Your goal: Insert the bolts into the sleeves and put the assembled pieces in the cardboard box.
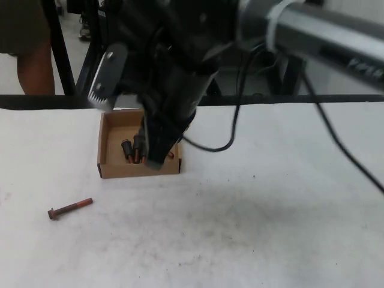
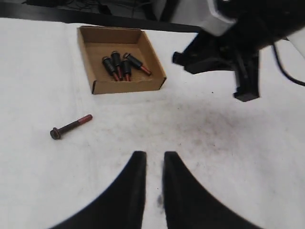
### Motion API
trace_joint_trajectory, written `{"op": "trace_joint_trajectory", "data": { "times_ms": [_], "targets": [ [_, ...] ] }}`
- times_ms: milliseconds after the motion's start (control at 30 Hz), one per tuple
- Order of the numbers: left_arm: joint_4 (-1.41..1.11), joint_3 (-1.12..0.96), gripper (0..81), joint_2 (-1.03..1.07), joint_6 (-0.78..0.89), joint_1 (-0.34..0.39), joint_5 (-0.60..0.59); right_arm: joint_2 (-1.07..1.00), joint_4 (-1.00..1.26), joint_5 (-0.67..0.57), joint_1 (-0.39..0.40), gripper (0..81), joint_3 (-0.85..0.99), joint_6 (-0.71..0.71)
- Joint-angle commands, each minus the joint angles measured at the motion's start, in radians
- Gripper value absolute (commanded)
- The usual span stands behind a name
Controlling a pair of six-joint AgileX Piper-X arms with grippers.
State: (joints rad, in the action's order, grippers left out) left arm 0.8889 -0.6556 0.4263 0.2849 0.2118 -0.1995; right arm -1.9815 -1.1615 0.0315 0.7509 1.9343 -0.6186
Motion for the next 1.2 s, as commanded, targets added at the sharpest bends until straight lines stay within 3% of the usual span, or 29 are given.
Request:
{"op": "trace_joint_trajectory", "data": {
  "times_ms": [0,200,400,533,600,700,833,1033,1167],
  "targets": [
    [-0.012,0.0,13.2,0.033,0.085,-0.002,0.015,0.071,-0.01,-0.015,-0.031,0.2,-0.021,0.013],
    [-0.079,0.0,13.2,0.183,0.052,-0.002,0.015,0.201,0.009,-0.053,-0.09,0.2,-0.16,0.015],
    [-0.171,0.0,13.2,0.353,-0.224,-0.002,0.011,0.325,0.008,-0.053,-0.104,0.2,-0.329,0.028],
    [-0.171,0.0,13.4,0.481,-0.325,-0.002,0.011,0.4,0.006,-0.076,-0.104,0.2,-0.445,0.037],
    [-0.184,0.0,15.9,0.546,-0.415,-0.002,0.011,0.439,0.006,-0.076,-0.104,0.2,-0.499,0.039],
    [-0.237,0.0,26.1,0.631,-0.603,-0.002,0.048,0.493,0.006,-0.076,-0.104,0.2,-0.585,0.052],
    [-0.331,0.0,40.2,0.711,-0.852,-0.002,0.192,0.566,0.006,-0.078,-0.104,0.2,-0.682,0.072],
    [-0.452,0.0,38.9,0.847,-1.099,-0.004,0.095,0.668,0.006,-0.107,-0.104,0.2,-0.791,0.082],
    [-0.482,-0.006,38.9,0.944,-1.182,-0.004,0.112,0.728,0.003,-0.107,-0.104,0.2,-0.842,0.101]
  ]
}}
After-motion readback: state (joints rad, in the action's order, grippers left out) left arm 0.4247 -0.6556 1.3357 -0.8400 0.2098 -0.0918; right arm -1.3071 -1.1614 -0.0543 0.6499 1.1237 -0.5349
